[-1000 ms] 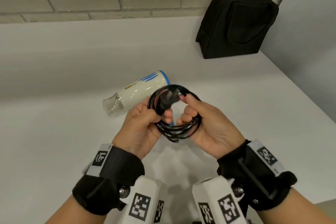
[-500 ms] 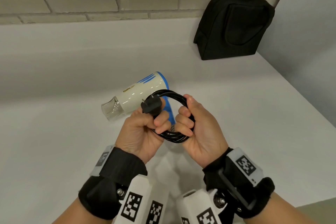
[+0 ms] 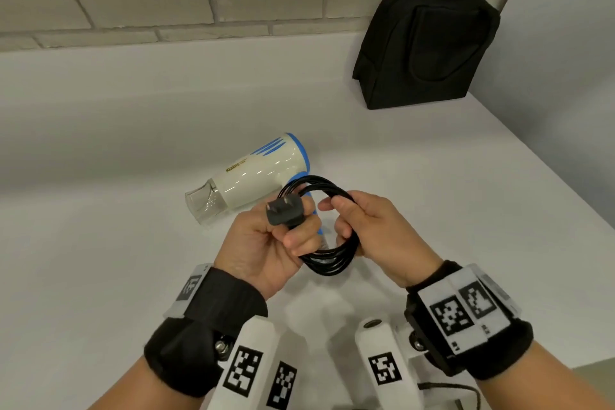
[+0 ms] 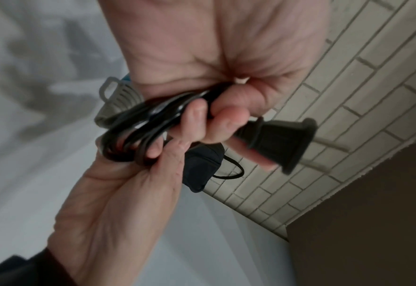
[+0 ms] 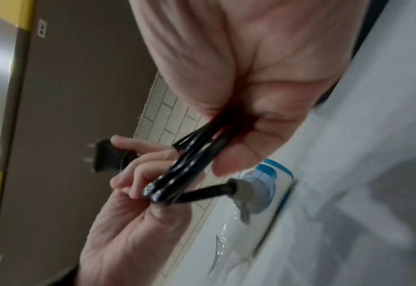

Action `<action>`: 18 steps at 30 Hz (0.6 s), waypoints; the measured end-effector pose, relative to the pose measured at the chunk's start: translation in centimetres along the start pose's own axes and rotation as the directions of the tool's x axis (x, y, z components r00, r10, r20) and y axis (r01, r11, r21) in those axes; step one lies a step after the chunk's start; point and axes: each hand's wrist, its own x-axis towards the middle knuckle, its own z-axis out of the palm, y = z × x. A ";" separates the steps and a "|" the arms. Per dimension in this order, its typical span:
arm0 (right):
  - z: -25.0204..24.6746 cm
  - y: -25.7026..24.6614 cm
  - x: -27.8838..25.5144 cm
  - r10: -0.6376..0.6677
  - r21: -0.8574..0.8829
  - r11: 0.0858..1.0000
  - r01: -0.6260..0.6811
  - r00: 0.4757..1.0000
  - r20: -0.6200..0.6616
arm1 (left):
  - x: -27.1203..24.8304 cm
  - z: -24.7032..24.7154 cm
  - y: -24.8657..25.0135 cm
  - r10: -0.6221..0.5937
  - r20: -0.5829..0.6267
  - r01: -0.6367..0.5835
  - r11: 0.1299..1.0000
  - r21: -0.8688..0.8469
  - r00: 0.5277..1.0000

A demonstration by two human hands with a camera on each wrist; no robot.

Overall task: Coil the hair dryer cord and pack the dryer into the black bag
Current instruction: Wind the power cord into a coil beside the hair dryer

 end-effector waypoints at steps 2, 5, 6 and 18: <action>-0.2 0.4 -0.1 -0.068 -0.151 0.986 0.067 0.998 -0.006 | 0.3 -0.2 0.1 -0.031 -0.085 0.036 0.997 0.067 0.996; -0.7 0.6 -1.0 -0.281 -0.508 0.814 0.282 0.956 0.080 | 0.7 -0.6 0.3 -0.082 -0.171 0.117 0.971 0.207 0.982; -0.8 0.2 -1.3 -0.346 -0.545 0.756 0.363 0.928 0.139 | 0.8 -0.7 0.2 -0.098 -0.184 0.140 0.962 0.234 0.978; -1.3 -0.8 0.9 -0.455 -0.246 0.808 0.535 0.833 0.315 | 0.2 -1.5 0.3 -0.178 -0.146 0.214 0.933 0.288 0.973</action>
